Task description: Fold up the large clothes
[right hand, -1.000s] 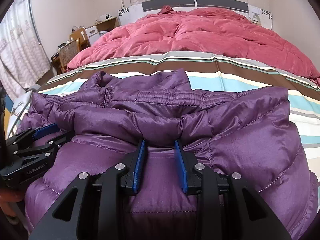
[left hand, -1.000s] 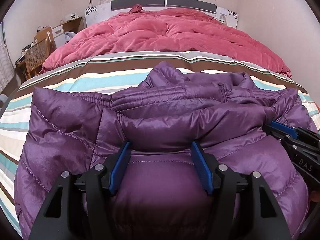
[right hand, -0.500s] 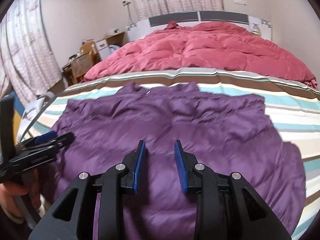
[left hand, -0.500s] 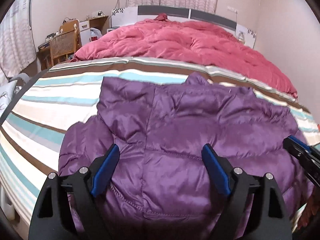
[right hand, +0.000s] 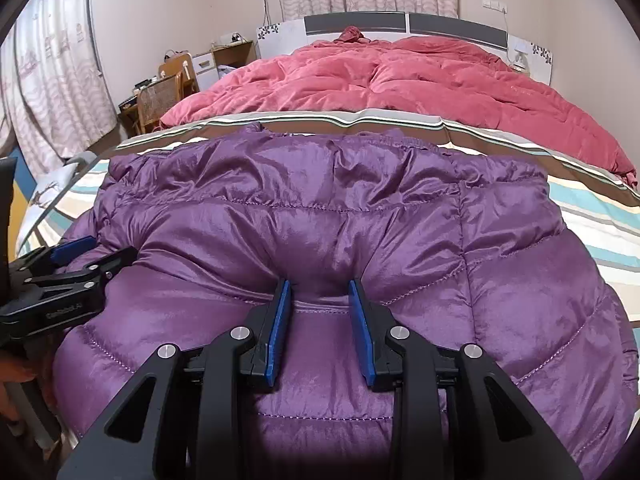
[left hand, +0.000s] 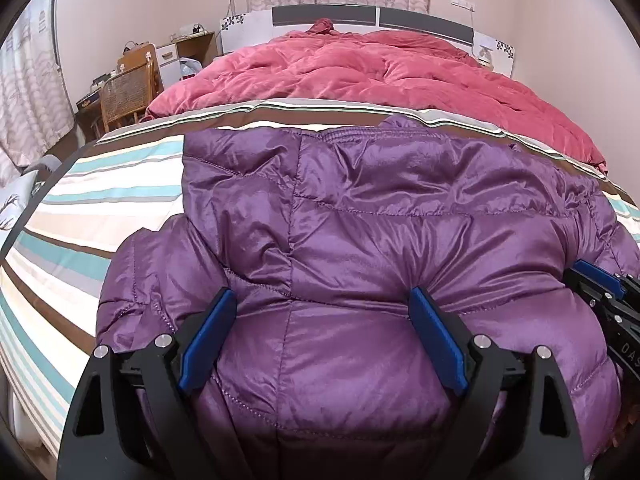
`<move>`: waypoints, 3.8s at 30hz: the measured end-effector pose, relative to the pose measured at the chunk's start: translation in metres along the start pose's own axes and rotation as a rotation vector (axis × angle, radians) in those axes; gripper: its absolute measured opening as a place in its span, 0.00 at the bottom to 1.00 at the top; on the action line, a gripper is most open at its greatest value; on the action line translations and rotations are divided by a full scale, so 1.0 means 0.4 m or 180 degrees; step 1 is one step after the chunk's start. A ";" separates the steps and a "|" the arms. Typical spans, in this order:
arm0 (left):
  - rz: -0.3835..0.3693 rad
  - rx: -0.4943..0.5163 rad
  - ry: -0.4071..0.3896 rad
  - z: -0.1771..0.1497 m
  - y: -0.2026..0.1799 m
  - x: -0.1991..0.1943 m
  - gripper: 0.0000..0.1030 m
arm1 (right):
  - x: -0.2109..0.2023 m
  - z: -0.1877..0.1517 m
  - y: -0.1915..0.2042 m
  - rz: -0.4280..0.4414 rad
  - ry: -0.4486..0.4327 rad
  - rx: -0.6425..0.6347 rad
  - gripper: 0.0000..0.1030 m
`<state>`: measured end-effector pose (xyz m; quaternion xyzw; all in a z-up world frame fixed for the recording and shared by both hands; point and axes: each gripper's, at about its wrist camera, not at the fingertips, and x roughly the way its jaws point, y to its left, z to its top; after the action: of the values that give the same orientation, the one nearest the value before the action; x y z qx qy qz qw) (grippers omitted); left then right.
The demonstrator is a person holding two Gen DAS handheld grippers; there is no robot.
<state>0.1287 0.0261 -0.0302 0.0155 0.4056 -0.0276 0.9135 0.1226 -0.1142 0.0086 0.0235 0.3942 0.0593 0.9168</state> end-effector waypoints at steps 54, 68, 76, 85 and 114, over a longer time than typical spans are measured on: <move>-0.0680 -0.1196 0.0272 -0.127 0.224 -0.035 0.93 | -0.198 -0.058 0.073 0.0267 -0.0127 0.0208 0.29; -0.1108 -0.1734 0.0086 -0.160 0.256 -0.021 0.61 | -0.130 -0.052 0.127 0.0238 0.0078 -0.0027 0.21; -0.1198 -0.2023 0.0049 -0.168 0.269 -0.006 0.51 | -0.121 -0.053 0.126 0.0247 0.0163 0.0049 0.21; -0.1400 -0.2256 -0.0004 -0.173 0.274 0.023 0.39 | -0.057 -0.070 0.131 0.0225 0.0344 -0.0005 0.21; -0.1145 -0.1148 -0.0975 -0.037 0.197 -0.154 0.17 | -0.026 0.012 0.141 0.0110 0.0088 0.0109 0.21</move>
<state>0.0812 0.1080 0.0061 -0.2235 0.2575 -0.1186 0.9326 0.1141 -0.0595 0.0245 0.0451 0.4073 0.0687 0.9096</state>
